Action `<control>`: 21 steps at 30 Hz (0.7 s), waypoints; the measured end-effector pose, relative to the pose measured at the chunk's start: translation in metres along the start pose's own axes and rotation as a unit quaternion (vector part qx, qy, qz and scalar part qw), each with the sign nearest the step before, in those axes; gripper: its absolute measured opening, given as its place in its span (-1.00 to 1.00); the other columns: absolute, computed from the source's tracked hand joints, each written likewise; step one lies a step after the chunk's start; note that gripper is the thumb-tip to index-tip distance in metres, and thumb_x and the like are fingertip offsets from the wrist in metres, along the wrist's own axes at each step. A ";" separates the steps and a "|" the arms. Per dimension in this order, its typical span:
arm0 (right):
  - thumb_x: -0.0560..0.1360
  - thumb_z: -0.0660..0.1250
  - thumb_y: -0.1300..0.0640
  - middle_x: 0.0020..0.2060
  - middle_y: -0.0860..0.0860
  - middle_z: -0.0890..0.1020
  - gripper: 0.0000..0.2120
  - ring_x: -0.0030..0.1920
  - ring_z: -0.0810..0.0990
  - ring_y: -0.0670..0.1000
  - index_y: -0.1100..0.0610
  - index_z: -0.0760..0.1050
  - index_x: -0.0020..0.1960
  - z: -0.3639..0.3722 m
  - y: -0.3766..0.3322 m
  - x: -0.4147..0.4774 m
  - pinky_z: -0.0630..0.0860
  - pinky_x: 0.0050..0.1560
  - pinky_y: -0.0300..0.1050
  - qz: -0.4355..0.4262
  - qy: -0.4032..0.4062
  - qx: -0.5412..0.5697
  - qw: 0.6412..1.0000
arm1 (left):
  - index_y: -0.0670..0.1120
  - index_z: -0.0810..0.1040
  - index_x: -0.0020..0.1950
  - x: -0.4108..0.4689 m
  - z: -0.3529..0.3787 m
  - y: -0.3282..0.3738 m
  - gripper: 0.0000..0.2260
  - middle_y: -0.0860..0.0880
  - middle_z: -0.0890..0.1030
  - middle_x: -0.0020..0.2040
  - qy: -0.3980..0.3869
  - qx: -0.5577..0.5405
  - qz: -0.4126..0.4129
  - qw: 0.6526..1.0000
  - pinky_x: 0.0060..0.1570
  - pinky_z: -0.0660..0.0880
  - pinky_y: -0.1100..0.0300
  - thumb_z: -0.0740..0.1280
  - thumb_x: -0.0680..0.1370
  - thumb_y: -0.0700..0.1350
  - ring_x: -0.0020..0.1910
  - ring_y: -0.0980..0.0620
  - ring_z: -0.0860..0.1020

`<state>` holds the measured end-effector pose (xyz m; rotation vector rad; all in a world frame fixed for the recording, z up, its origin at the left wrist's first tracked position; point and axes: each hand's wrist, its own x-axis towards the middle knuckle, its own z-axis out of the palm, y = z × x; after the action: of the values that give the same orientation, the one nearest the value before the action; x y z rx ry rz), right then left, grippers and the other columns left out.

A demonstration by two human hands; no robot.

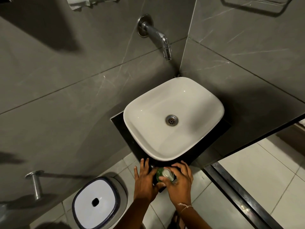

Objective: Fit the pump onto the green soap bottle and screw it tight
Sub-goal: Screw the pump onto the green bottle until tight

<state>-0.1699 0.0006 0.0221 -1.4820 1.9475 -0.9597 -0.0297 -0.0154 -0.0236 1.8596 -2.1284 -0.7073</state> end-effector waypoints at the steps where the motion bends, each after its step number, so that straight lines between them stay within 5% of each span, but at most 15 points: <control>1: 0.20 0.54 -0.10 0.04 -0.20 0.46 -0.71 0.28 0.36 0.04 -0.10 0.61 -0.10 0.002 -0.001 -0.002 0.30 0.25 -0.01 0.004 0.007 0.002 1.000 | 0.12 0.35 0.39 0.000 0.001 0.000 -0.41 -0.05 0.00 0.58 -0.002 0.003 -0.001 1.000 0.46 -0.32 -0.10 0.37 0.40 0.22 0.51 -0.02 -0.27; 6: 0.21 0.56 -0.13 0.05 -0.09 0.47 -0.63 0.18 0.38 0.04 -0.02 0.50 -0.11 0.010 -0.008 -0.005 0.40 0.18 0.14 0.040 0.009 -0.015 0.999 | 0.12 0.35 0.39 0.000 0.000 0.001 -0.45 -0.07 0.02 0.58 -0.003 0.007 -0.008 1.000 0.46 -0.31 -0.09 0.38 0.42 0.12 0.50 0.00 -0.28; 10: 0.26 0.50 -0.15 0.13 -0.15 0.45 -0.57 0.28 0.35 0.00 -0.13 0.53 0.09 -0.014 -0.001 -0.005 0.27 0.29 0.08 -0.017 -0.046 -0.022 0.999 | 0.13 0.35 0.38 0.000 0.000 0.001 -0.41 -0.04 0.00 0.58 -0.001 0.001 -0.003 1.000 0.47 -0.27 -0.14 0.32 0.41 0.31 0.52 -0.03 -0.26; 14: 0.50 0.36 0.04 0.10 -0.20 0.53 -0.63 0.23 0.40 -0.12 -0.30 0.44 0.24 -0.047 -0.001 0.002 0.38 0.25 -0.01 -0.044 -0.080 0.026 0.996 | 0.15 0.39 0.33 0.000 -0.001 0.001 -0.38 -0.06 0.05 0.58 0.002 -0.010 -0.005 1.000 0.48 -0.24 -0.18 0.34 0.35 0.37 0.54 -0.03 -0.22; 18: 0.54 0.21 -0.16 0.08 -0.21 0.54 -0.69 0.20 0.42 -0.12 -0.26 0.47 0.27 -0.052 -0.018 0.012 0.40 0.19 -0.16 -0.076 -0.140 0.042 0.986 | 0.15 0.39 0.35 -0.001 -0.003 0.001 -0.36 -0.07 0.06 0.57 0.010 -0.028 0.004 1.000 0.47 -0.26 -0.20 0.29 0.36 0.41 0.54 -0.05 -0.20; 21: 0.52 0.32 -0.04 0.07 -0.18 0.55 -0.72 0.18 0.43 -0.10 -0.19 0.54 0.22 -0.047 -0.021 0.011 0.44 0.20 -0.07 -0.093 -0.162 0.034 0.982 | 0.18 0.37 0.36 -0.002 -0.002 0.001 -0.40 -0.07 0.06 0.57 0.010 -0.030 0.003 0.999 0.47 -0.27 -0.19 0.31 0.38 0.37 0.54 -0.05 -0.21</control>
<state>-0.1952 -0.0022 0.0679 -1.6860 1.5527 -0.7931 -0.0298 -0.0141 -0.0214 1.8218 -2.0761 -0.7399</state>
